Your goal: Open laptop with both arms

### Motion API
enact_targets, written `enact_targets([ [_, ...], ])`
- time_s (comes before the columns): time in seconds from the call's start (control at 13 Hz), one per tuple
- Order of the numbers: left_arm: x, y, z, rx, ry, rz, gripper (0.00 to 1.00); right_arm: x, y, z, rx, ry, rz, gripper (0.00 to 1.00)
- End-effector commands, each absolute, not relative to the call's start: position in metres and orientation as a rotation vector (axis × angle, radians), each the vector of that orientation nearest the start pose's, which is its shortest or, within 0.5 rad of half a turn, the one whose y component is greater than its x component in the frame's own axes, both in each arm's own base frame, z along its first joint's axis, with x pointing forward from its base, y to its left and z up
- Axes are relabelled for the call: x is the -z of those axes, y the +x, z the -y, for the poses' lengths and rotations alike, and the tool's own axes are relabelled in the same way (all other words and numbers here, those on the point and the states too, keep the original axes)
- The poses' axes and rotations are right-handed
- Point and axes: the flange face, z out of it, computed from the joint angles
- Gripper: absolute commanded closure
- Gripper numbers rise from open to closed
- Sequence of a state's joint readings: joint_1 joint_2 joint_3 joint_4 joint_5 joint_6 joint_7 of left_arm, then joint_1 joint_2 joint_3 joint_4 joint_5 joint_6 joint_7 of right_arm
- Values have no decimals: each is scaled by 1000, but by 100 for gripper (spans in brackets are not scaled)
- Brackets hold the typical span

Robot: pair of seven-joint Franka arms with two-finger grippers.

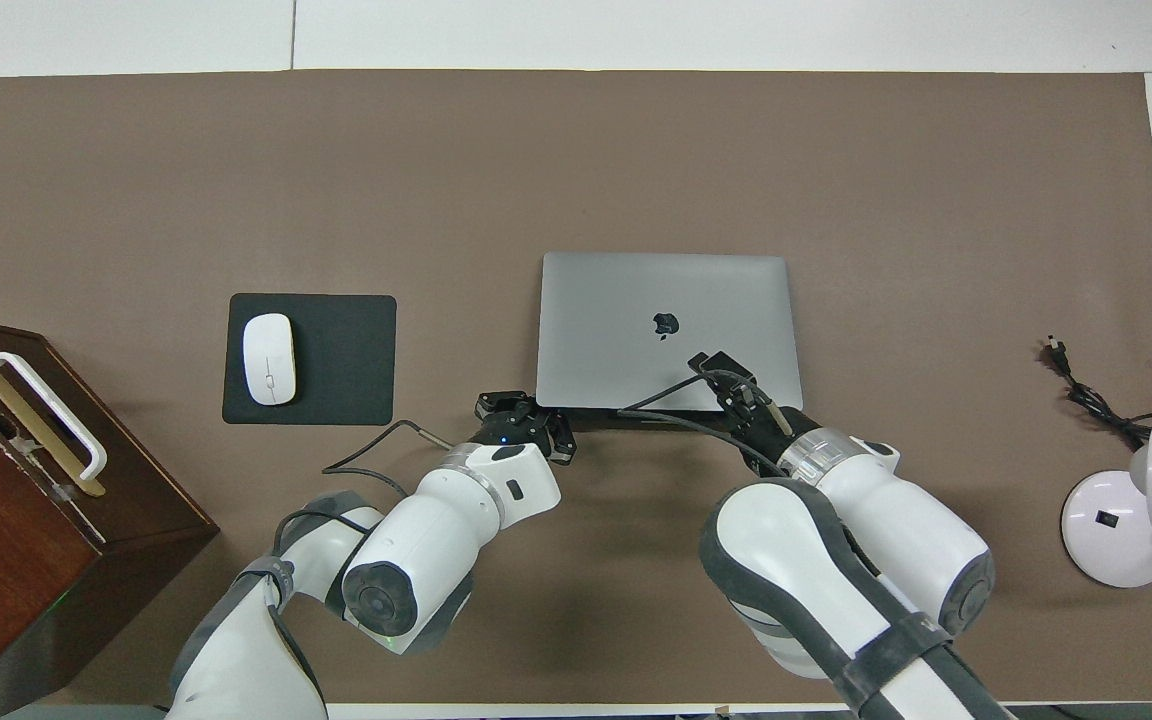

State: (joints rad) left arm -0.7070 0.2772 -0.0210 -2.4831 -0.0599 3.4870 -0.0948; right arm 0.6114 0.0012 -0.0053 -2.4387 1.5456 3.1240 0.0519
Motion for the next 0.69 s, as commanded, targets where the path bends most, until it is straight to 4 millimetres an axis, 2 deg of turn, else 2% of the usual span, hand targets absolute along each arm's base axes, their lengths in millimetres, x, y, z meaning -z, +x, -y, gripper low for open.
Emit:
enact_targets([
  [0.0,-255,399,342,1123,-3089,-928,100,-335,448,-202,414,-2155,-1175,6],
  [0.23,-255,400,341,1124,-3087,-928,100,-344,465,-202,434,-2123,-1178,6],
  [0.62,-254,400,339,1122,-3088,-923,100,-370,503,-219,477,-2062,-1131,5],
])
